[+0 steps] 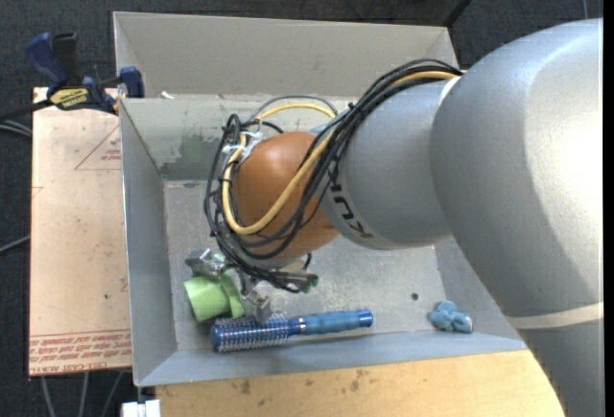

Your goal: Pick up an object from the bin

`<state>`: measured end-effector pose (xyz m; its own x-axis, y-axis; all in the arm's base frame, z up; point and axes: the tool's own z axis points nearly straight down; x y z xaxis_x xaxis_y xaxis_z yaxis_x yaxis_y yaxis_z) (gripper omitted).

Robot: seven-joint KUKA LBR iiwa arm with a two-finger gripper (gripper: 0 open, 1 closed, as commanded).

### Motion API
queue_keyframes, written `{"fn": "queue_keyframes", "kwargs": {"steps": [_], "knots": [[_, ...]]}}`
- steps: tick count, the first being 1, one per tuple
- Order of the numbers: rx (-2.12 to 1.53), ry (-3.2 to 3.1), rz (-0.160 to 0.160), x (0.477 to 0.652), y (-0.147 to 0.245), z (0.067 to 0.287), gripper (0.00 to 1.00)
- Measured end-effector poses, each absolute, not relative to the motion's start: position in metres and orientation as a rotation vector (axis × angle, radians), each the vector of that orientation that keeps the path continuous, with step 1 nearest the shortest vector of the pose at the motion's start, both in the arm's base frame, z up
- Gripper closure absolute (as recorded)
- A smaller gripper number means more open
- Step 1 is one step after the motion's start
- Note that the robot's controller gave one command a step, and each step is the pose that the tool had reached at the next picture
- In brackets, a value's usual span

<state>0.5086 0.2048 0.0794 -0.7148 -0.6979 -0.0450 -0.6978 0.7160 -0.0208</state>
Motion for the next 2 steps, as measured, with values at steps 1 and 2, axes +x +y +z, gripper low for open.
{"fn": "queue_keyframes", "kwargs": {"steps": [1, 2], "knots": [[-1.161, 2.862, -0.002, 0.510, 0.206, 0.080, 1.00], [-1.152, 2.908, 0.003, 0.548, 0.237, 0.199, 1.00]]}}
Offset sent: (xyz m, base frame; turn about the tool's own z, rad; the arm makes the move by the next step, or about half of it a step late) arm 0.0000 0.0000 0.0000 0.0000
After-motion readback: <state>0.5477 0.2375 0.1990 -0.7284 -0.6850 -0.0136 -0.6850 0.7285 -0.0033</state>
